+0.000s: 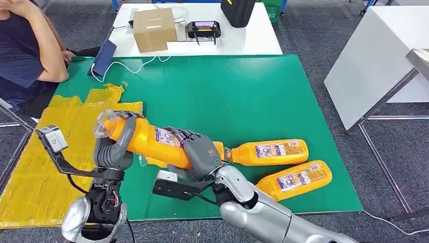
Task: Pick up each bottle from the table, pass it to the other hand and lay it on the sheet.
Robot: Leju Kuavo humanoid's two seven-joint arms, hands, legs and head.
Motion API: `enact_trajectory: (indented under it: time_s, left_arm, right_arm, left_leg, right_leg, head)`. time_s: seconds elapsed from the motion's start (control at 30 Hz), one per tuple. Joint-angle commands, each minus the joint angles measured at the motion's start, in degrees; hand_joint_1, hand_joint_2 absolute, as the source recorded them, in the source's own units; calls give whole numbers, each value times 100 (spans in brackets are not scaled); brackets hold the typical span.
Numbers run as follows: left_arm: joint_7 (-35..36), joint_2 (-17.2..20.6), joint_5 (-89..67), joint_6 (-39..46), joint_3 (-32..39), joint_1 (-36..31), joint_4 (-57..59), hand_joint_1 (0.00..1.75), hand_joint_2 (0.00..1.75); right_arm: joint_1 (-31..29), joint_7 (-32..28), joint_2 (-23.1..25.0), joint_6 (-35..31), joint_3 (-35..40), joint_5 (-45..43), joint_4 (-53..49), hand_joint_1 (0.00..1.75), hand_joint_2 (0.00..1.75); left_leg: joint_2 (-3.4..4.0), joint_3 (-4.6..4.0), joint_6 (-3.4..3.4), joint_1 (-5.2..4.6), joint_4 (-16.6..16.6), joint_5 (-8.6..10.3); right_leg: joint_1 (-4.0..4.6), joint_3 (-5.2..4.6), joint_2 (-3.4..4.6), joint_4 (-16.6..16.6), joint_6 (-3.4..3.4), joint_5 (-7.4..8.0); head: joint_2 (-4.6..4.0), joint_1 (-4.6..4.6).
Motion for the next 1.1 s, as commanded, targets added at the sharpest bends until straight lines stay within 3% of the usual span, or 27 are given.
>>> enact_trajectory:
  time_s: [0.03, 0.1, 0.13, 0.17, 0.2, 0.23, 0.37, 0.8, 0.87, 0.97, 1.0, 1.07, 1.1]
  left_arm:
    - [-6, 17, 34, -43, -117, -104, 173, 175, 175]
    - [-11, 22, 33, -43, -103, -81, 161, 175, 175]
    - [-25, 24, 30, -44, -81, -47, 135, 175, 175]
    - [-37, 29, 26, -50, -63, -19, 118, 175, 175]
    - [-45, 25, 21, -59, -40, 5, 104, 175, 175]
    - [-50, 44, 18, -73, -30, 28, 91, 175, 175]
    - [-135, 50, -99, -89, 64, 127, -1, 175, 175]
    - [-532, 51, -1162, 101, 265, 170, -84, 175, 175]
    - [-838, 31, -3213, 593, 377, 64, -6, 175, 175]
    - [-729, -112, -5299, 712, 717, -118, 125, 175, 175]
    - [-591, 150, -6233, 825, 825, -405, 344, 175, 175]
    - [-587, 186, -6182, 750, 969, -573, 481, 175, 175]
    - [-564, 321, -6944, 742, 973, -684, 617, 175, 175]
  right_arm:
    - [-27, 68, -277, -45, -6, 71, 232, 175, 175]
    - [50, 50, -324, -113, -83, 132, 191, 0, 175]
    - [110, 56, -369, -187, -137, 254, 135, 0, 175]
    - [149, 56, -419, -173, -162, 307, 93, 0, 0]
    - [204, 97, -452, -144, -230, 357, 34, 0, 0]
    - [236, 93, -510, -150, -275, 355, 3, 0, 0]
    - [500, 53, -679, -105, -517, 448, -359, 0, 0]
    - [769, 75, -732, 142, -873, 692, -695, 0, 0]
    - [890, 32, -773, 227, -980, 856, -846, 0, 0]
    - [1055, 22, -835, 395, -1112, 1022, -1040, 0, 0]
    - [1088, 53, -818, 505, -1146, 1074, -1090, 0, 0]
    - [1100, 78, -792, 556, -1168, 1105, -1131, 0, 0]
    - [1128, 98, -772, 626, -1199, 1146, -1150, 0, 0]
  left_leg:
    - [-16, 38, -11, 11, 5, -18]
    - [-15, 16, -5, 4, -4, -4]
    - [-20, 26, -7, 8, -3, -8]
    - [-21, 34, -9, 11, 0, -13]
    - [-26, 61, -16, 19, 8, -31]
    - [-20, 18, -5, 5, -4, -5]
    - [-14, 14, -4, 3, -1, -6]
    - [-13, 22, -8, 7, 4, -14]
    - [-10, 15, -6, 4, 0, -8]
    - [-14, 9, -5, 4, 2, -6]
    - [-22, 18, -8, 8, 6, -11]
    - [-26, 4, -6, 3, 1, 0]
    - [-29, 14, -10, 7, 5, -6]
  right_leg:
    - [5, 44, 25, -2, -14, -17]
    - [2, 21, 6, -6, -7, -6]
    - [4, 33, 9, -8, -9, -10]
    - [6, 42, 14, -8, -12, -14]
    - [10, 71, 35, -4, -22, -30]
    - [2, 26, 3, -9, -6, -7]
    - [0, 20, 8, -5, -6, -7]
    - [4, 27, 20, -1, -11, -12]
    - [1, 19, 15, -1, -8, -8]
    - [2, 15, 8, -1, -7, -7]
    - [3, 26, 9, 2, -11, -13]
    - [0, 10, -8, 2, -7, -6]
    - [3, 22, 1, 3, -12, -12]
  head:
    - [0, -2]
    - [0, -2]
    - [0, -2]
    - [0, -2]
    - [0, -2]
    - [0, -2]
    - [0, -2]
    - [0, -2]
    - [0, -2]
    - [0, 0]
    - [0, -2]
    - [0, -2]
    - [0, 0]
